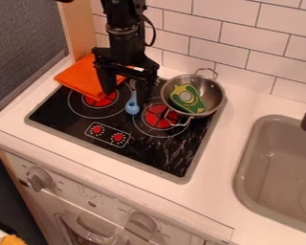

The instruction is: Move the orange cloth in the bottom of the left burner

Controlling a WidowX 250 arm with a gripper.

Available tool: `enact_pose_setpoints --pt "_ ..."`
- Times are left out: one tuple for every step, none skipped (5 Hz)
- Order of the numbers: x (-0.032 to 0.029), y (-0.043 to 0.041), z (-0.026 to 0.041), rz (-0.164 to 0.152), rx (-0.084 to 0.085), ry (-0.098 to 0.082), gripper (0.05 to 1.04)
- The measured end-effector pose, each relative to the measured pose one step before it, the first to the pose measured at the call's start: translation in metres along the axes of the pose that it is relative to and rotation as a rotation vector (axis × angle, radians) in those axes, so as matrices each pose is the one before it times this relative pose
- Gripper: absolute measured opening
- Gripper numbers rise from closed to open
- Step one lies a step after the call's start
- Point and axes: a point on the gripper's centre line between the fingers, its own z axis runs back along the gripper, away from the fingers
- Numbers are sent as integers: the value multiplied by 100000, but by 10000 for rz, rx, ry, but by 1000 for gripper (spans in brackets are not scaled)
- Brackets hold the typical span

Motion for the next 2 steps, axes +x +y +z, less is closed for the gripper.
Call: enact_pose_setpoints --pt "-223 -85 -1186 -46 -83 360 1001" --pt "2374 3150 -550 81 -35 -131 1001"
